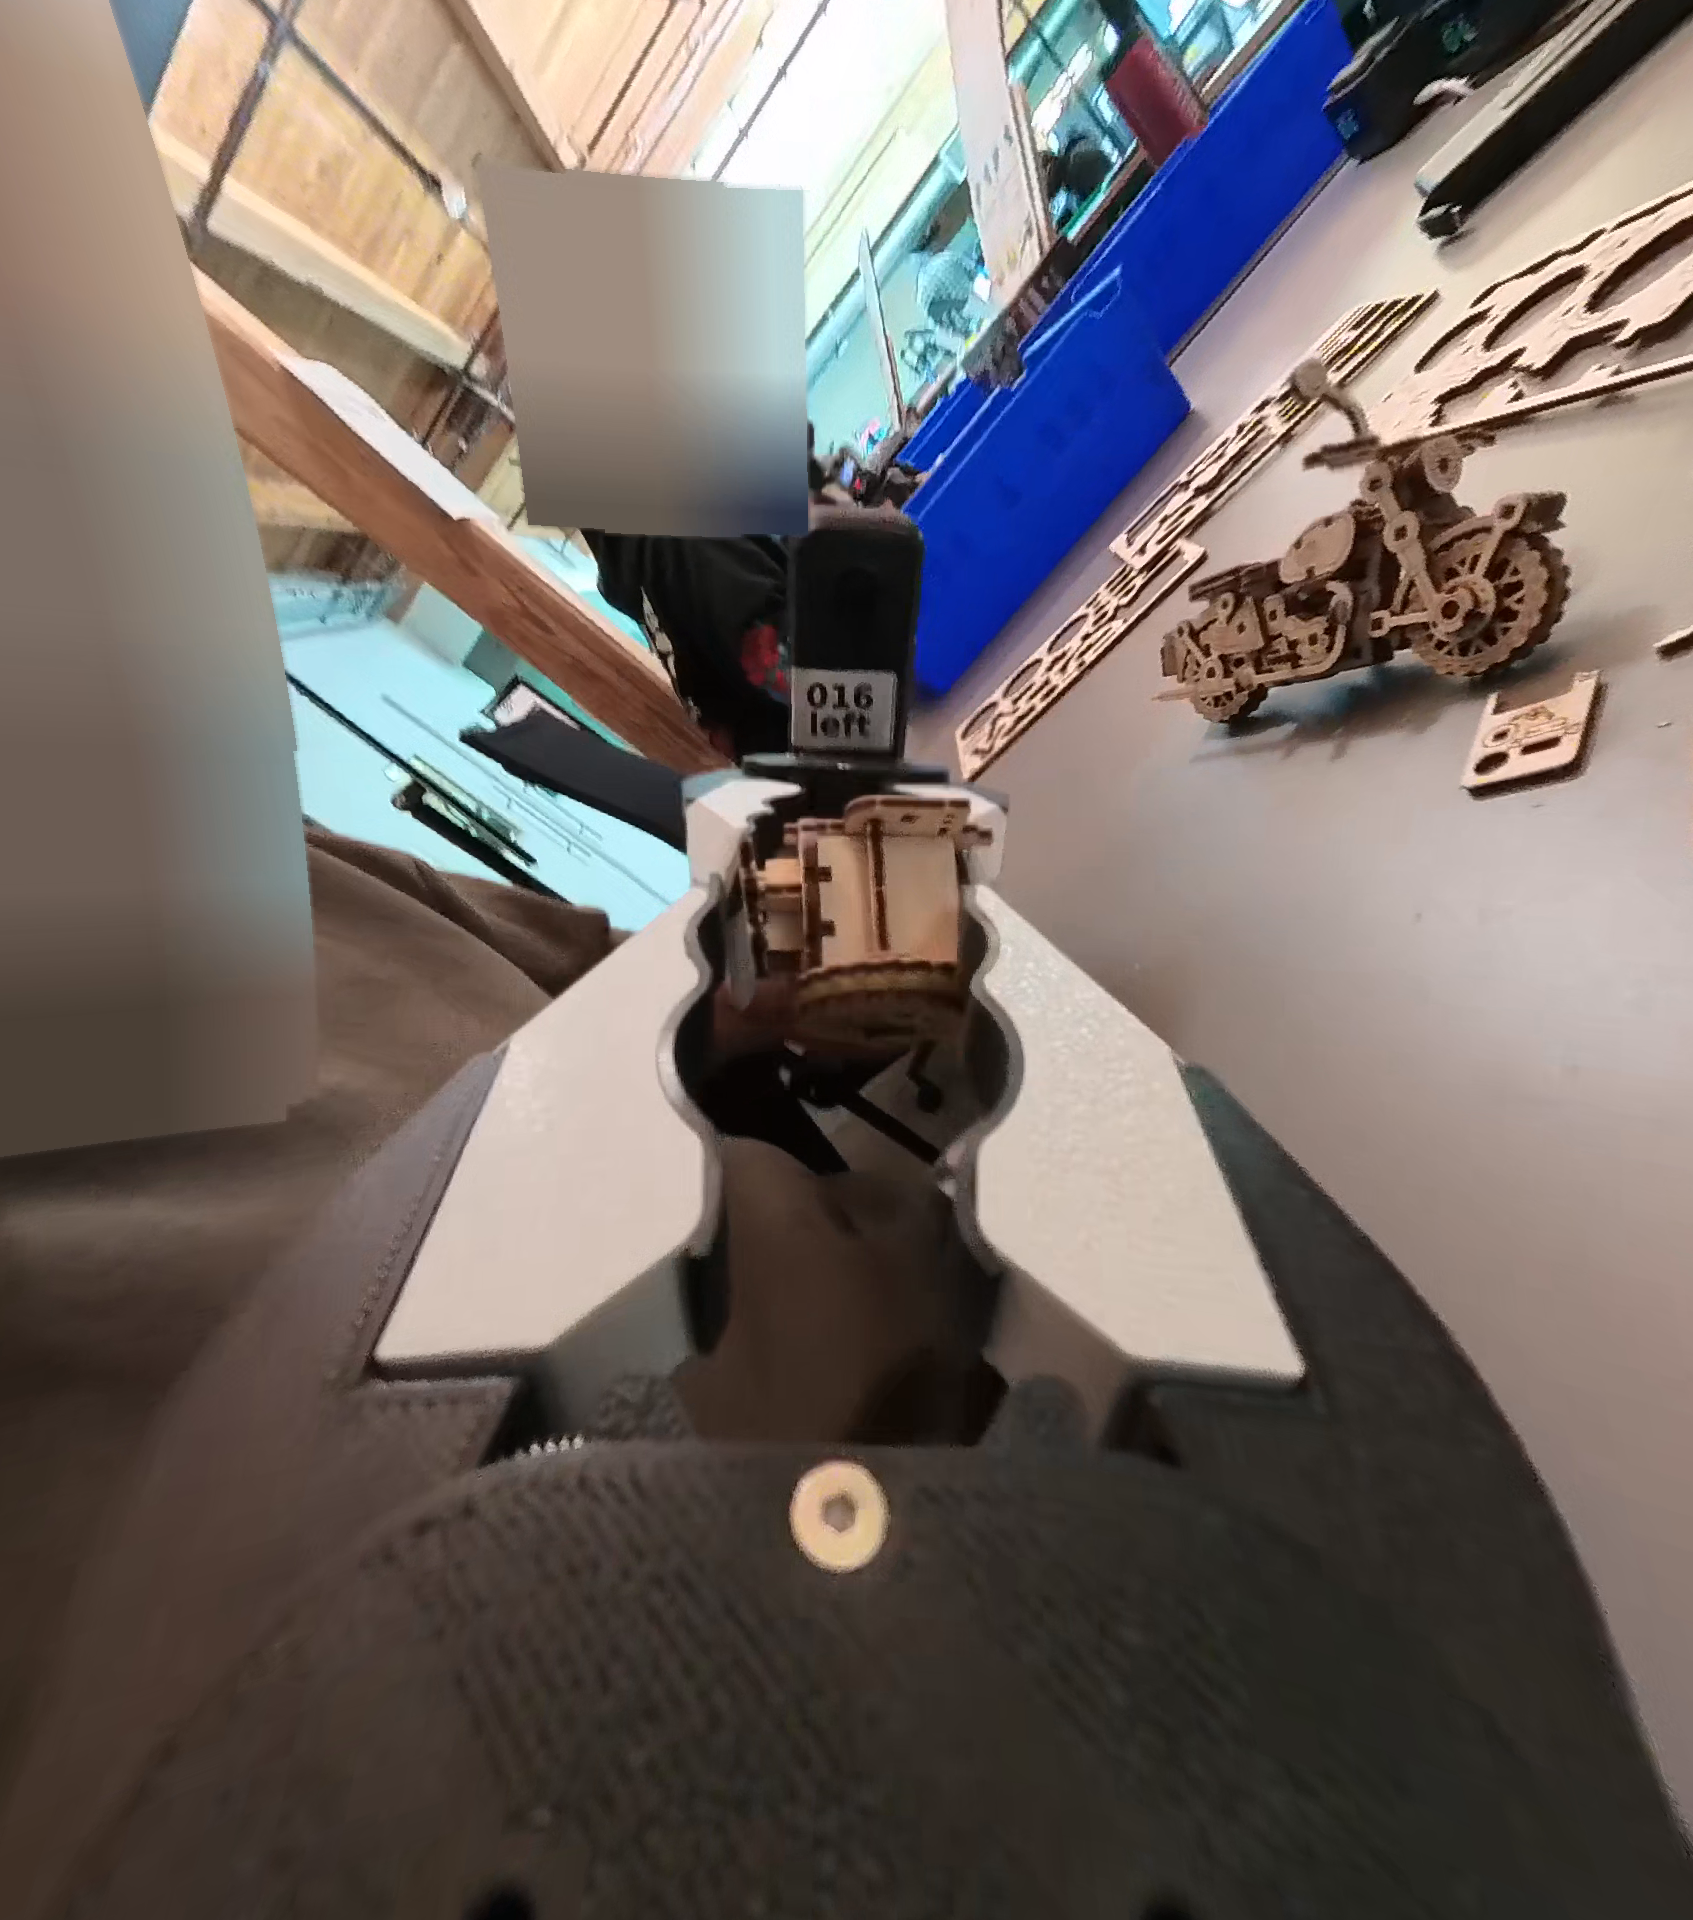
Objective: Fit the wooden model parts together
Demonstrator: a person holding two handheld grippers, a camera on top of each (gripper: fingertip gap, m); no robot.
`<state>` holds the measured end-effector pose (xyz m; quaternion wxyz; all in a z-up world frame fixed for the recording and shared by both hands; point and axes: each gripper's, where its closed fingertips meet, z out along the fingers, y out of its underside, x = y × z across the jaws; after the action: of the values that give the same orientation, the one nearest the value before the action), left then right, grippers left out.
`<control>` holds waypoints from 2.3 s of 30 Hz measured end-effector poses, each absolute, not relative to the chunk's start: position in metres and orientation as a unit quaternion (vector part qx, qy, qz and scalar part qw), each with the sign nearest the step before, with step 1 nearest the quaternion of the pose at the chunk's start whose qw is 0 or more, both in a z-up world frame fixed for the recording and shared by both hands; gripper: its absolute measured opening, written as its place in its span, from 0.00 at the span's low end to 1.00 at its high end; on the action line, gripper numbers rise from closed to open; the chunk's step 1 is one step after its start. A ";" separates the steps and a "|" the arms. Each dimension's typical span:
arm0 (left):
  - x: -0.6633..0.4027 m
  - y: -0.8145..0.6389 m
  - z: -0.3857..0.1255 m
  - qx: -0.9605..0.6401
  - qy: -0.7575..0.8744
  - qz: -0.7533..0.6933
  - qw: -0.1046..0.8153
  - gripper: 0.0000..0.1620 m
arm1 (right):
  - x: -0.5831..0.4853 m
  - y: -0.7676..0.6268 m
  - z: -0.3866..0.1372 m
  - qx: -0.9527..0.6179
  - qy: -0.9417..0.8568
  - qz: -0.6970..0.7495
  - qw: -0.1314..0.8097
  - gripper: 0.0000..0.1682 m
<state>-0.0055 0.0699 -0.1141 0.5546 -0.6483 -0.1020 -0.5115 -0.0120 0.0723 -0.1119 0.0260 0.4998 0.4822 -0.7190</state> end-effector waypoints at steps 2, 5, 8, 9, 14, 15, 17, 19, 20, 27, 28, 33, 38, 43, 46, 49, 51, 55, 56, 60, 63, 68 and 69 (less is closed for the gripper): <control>-0.002 0.067 -0.118 -0.673 -0.064 -0.488 0.552 0.28 | -0.008 0.075 -0.114 0.493 0.511 -0.704 0.014 0.24; 0.006 0.061 -0.125 -0.711 0.008 -0.432 0.555 0.27 | -0.001 0.073 -0.115 0.466 0.568 -0.678 -0.035 0.24; 0.016 0.057 -0.133 -0.731 0.061 -0.393 0.555 0.27 | 0.009 0.063 -0.122 0.425 0.644 -0.631 -0.078 0.25; 0.019 0.056 -0.134 -0.734 0.074 -0.386 0.554 0.27 | 0.012 0.061 -0.126 0.414 0.666 -0.613 -0.092 0.27; 0.027 0.053 -0.139 -0.740 0.111 -0.368 0.553 0.27 | 0.021 0.054 -0.143 0.390 0.717 -0.568 -0.104 0.26; 0.029 0.053 -0.139 -0.739 0.114 -0.368 0.552 0.27 | 0.022 0.052 -0.146 0.388 0.720 -0.568 -0.096 0.26; 0.031 0.052 -0.137 -0.735 0.119 -0.374 0.554 0.27 | 0.024 0.050 -0.148 0.382 0.722 -0.570 -0.091 0.26; 0.033 0.050 -0.134 -0.728 0.125 -0.379 0.557 0.27 | 0.026 0.047 -0.145 0.370 0.721 -0.579 -0.089 0.26; 0.034 0.049 -0.133 -0.724 0.128 -0.384 0.558 0.27 | 0.027 0.045 -0.144 0.364 0.720 -0.585 -0.087 0.25; 0.041 0.042 -0.128 -0.711 0.146 -0.406 0.556 0.27 | 0.034 0.035 -0.139 0.333 0.723 -0.600 -0.080 0.24; 0.041 0.042 -0.128 -0.710 0.144 -0.406 0.557 0.27 | 0.034 0.035 -0.139 0.331 0.724 -0.600 -0.080 0.24; 0.035 0.045 -0.126 -0.709 0.130 -0.400 0.565 0.27 | 0.033 0.035 -0.136 0.331 0.717 -0.607 -0.087 0.15; 0.034 0.046 -0.125 -0.706 0.134 -0.390 0.575 0.27 | 0.029 0.040 -0.134 0.345 0.708 -0.608 -0.095 0.21; 0.036 0.042 -0.117 -0.686 0.130 -0.417 0.581 0.28 | 0.027 0.038 -0.126 0.349 0.688 -0.631 -0.087 0.28; 0.039 0.041 -0.108 -0.664 0.120 -0.449 0.586 0.27 | 0.029 0.034 -0.119 0.348 0.671 -0.651 -0.070 0.29; 0.040 0.041 -0.098 -0.638 0.108 -0.480 0.592 0.28 | 0.031 0.032 -0.114 0.347 0.659 -0.664 -0.059 0.30; 0.039 0.042 -0.093 -0.623 0.095 -0.501 0.593 0.27 | 0.031 0.032 -0.108 0.348 0.644 -0.679 -0.051 0.30; 0.036 0.047 -0.088 -0.611 0.076 -0.513 0.598 0.27 | 0.030 0.034 -0.101 0.359 0.616 -0.701 -0.036 0.30; 0.037 0.048 -0.089 -0.613 0.076 -0.512 0.597 0.27 | 0.029 0.036 -0.102 0.363 0.614 -0.700 -0.038 0.29; 0.034 0.053 -0.089 -0.614 0.056 -0.505 0.604 0.27 | 0.025 0.040 -0.103 0.373 0.607 -0.700 -0.046 0.28; 0.030 0.056 -0.091 -0.623 0.050 -0.486 0.611 0.27 | 0.022 0.043 -0.105 0.380 0.606 -0.697 -0.056 0.28; 0.028 0.056 -0.093 -0.632 0.048 -0.468 0.616 0.27 | 0.019 0.046 -0.105 0.384 0.602 -0.698 -0.064 0.28; 0.027 0.056 -0.094 -0.635 0.048 -0.462 0.618 0.27 | 0.018 0.046 -0.105 0.385 0.601 -0.697 -0.064 0.28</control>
<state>0.0270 0.0559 -0.0935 0.6176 -0.6345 0.0479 -0.4623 0.0181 0.0461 -0.1052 -0.0637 0.3850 0.6012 -0.6974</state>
